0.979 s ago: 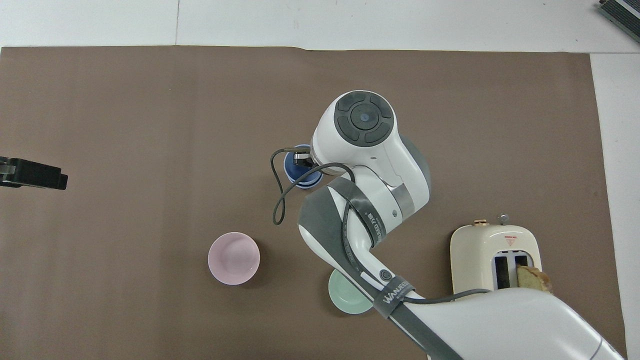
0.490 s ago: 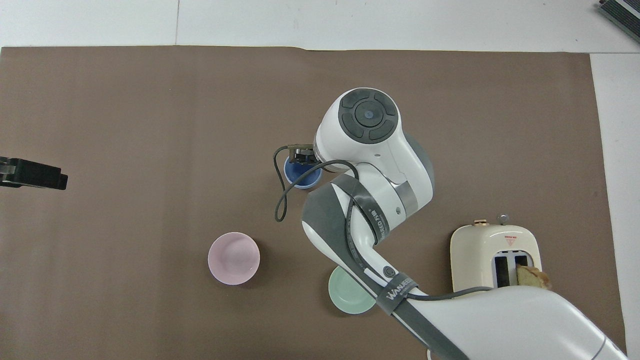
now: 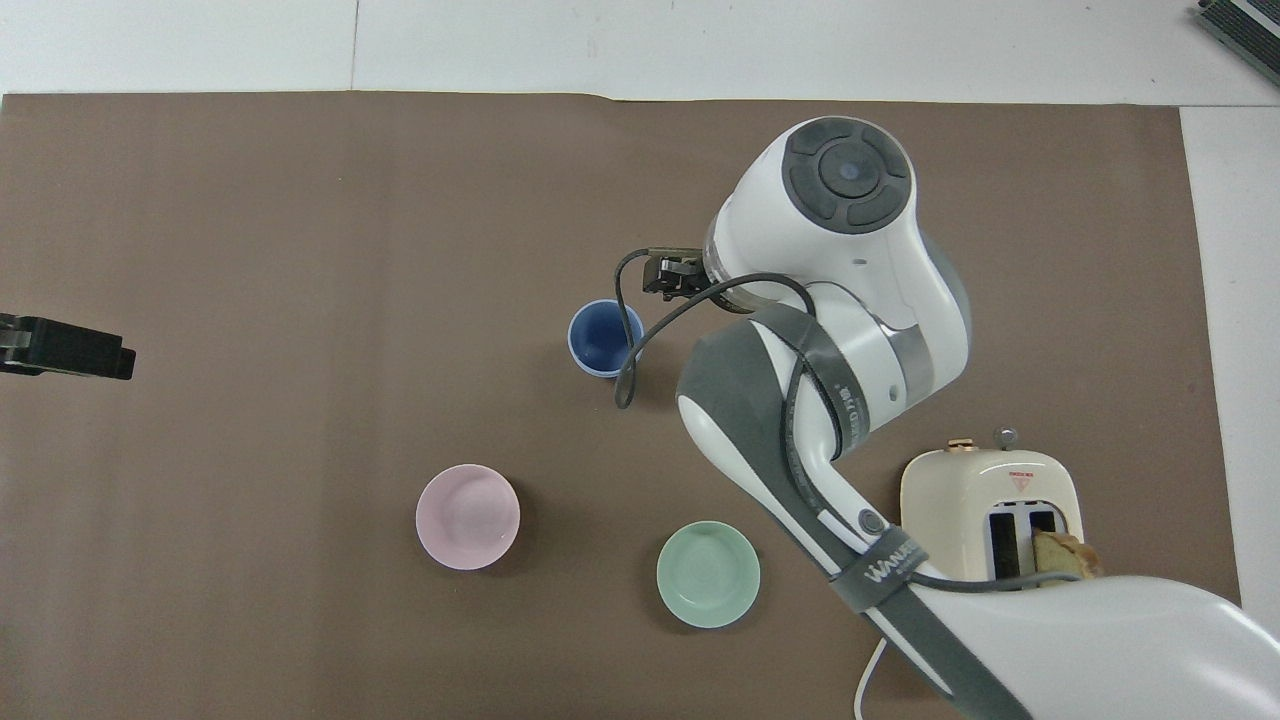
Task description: Stack blue cups with both arms
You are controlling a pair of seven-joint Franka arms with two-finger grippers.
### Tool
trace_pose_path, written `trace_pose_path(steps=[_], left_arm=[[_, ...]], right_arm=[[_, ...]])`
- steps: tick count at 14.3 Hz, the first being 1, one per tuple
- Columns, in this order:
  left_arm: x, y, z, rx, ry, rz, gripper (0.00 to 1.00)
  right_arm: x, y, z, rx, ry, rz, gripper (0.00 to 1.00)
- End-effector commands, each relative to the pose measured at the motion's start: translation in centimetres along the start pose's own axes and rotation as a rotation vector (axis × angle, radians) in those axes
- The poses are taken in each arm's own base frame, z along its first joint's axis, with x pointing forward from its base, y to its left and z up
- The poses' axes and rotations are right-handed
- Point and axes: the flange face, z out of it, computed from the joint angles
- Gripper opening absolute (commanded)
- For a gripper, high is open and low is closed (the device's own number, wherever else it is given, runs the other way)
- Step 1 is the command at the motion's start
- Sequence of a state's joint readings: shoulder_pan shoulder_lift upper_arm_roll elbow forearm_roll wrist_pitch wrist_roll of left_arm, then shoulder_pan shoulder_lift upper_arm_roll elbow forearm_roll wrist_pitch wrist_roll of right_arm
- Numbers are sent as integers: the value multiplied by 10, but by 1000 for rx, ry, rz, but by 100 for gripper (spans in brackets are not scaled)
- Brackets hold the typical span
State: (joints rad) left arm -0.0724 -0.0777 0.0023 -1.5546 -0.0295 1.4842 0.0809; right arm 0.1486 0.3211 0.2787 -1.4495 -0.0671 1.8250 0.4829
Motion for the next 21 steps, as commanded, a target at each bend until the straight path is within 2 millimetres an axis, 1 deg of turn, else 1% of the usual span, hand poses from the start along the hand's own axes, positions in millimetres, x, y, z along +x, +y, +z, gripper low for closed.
trace_pose_path(steps=[1,2,5,7,8,10,14,15,18,21], left_arm=[[-6,1,-4,-12,-3,-5,100],[-6,0,-4,-12,-3,-7,100],[-6,1,-4,-12,-3,-5,100],[-6,1,-4,-12,-3,-5,100],[-6,0,-4,-12,-3,-7,100],[-6,1,-4,-12,-3,-5,100],[-6,1,-4,-12,-3,-5,100],[-6,0,-4,-12,-3,-7,100],[-6,1,-4,-12,-3,-5,100],[-6,1,-4,-12,-3,-5,100]], right_arm=[[-7,34,-40,-36,18,-74,100],[-8,53,-53,-48,11,-103,100],[-18,98,-90,-73,-9,-150,100],[-26,121,-108,-71,-21,-157,100],[-30,134,-115,-78,-36,-141,100],[-40,143,-129,-61,-50,-128,100],[-49,184,-145,-33,-77,-123,100],[-51,189,-148,-36,-76,-120,100],[-63,192,-153,-47,-72,-140,100],[-63,192,-154,-48,-60,-137,100]])
